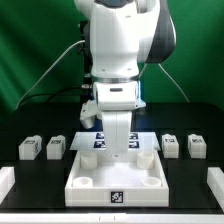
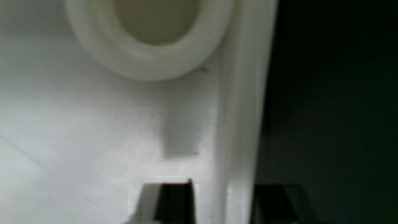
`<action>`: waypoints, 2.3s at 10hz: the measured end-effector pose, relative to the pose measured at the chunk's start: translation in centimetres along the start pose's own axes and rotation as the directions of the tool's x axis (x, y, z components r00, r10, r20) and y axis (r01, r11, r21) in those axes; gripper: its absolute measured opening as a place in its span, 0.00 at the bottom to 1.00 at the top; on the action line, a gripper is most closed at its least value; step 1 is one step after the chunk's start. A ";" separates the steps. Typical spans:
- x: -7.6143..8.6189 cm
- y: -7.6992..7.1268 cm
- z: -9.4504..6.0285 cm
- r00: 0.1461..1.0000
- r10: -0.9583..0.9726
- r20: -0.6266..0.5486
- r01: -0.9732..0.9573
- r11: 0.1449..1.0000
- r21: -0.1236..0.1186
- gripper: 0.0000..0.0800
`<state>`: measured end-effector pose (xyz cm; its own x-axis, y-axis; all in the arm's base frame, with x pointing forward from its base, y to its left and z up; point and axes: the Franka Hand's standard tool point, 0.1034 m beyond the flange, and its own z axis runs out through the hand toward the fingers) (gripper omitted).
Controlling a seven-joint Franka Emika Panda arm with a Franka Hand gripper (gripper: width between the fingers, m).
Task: Assemble one leg
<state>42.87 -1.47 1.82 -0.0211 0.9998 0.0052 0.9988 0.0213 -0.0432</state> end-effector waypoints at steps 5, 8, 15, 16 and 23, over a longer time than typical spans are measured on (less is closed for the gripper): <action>0.0 0.0 0.0 1.000 0.001 0.000 -0.001 1.000 -0.002 0.07; 0.0 0.0 0.0 1.000 0.001 0.000 -0.001 1.000 -0.002 0.07; 5.0 5.2 -0.4 1.000 0.018 -0.023 -0.019 0.999 -0.035 0.07; 5.5 5.9 -0.4 0.999 0.022 -0.028 -0.024 0.999 -0.043 0.07; 7.9 6.9 -0.3 0.999 0.029 -0.040 -0.031 0.998 -0.050 0.07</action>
Offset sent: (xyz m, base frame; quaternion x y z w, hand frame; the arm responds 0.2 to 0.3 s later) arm 0.0000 0.0000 0.0000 0.0000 0.0000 0.0000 1.0000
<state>49.57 6.52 1.87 0.0093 0.9990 0.0439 0.9999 -0.0096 0.0071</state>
